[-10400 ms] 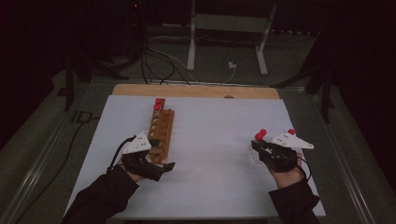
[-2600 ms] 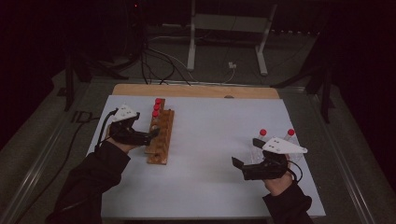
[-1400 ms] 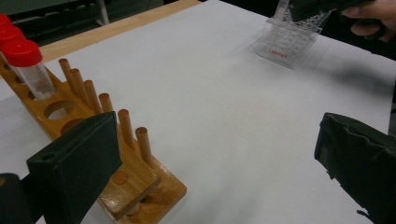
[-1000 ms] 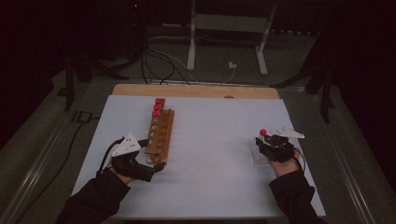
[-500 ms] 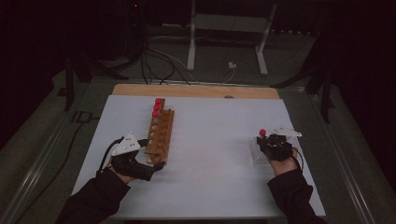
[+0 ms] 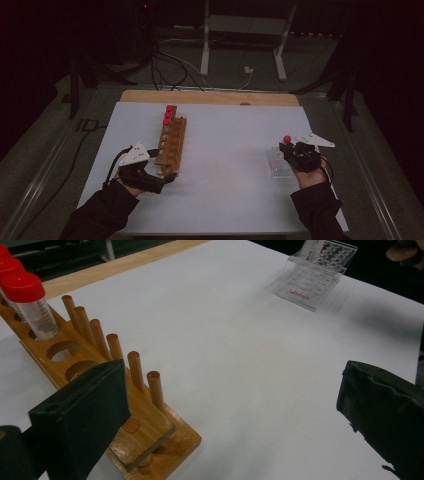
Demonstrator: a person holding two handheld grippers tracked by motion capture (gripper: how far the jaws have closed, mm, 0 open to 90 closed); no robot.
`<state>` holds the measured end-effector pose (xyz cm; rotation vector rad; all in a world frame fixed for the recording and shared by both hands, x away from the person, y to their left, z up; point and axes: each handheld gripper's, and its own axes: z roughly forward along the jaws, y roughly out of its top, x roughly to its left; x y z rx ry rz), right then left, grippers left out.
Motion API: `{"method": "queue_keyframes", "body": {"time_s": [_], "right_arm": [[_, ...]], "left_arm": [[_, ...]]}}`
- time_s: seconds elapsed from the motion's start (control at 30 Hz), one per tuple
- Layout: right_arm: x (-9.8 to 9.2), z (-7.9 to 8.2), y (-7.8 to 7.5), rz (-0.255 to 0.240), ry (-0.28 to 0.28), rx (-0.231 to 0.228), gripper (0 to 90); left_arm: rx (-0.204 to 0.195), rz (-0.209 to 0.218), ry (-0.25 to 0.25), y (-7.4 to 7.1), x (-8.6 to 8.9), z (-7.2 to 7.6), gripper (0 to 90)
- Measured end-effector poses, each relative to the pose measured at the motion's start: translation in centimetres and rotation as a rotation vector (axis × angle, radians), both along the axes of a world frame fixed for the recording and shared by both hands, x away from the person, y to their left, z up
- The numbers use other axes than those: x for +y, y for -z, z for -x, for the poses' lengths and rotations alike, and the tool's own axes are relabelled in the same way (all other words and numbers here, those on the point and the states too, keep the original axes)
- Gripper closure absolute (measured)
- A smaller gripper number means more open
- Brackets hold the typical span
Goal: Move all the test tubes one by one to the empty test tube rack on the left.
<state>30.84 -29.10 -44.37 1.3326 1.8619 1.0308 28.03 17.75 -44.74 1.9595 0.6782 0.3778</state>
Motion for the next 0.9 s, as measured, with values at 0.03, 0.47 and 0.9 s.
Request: {"method": "queue_keyframes", "body": {"time_s": [0.03,0.47,0.9], "right_arm": [[0.0,0.2,-0.3,-0.002,-0.001,-0.01,74.2],[1.6,2.3,-2.7,-0.009,-0.086,-0.071,74.2],[5.7,3.4,-1.9,0.016,-0.26,-0.021,74.2]], "left_arm": [[0.002,0.0,0.003,0.0,0.0,0.0,1.1],[0.003,0.0,0.025,-0.5,-0.6,0.0,1.1],[0.005,-0.013,0.079,-1.2,-2.0,-0.1,1.2]]}}
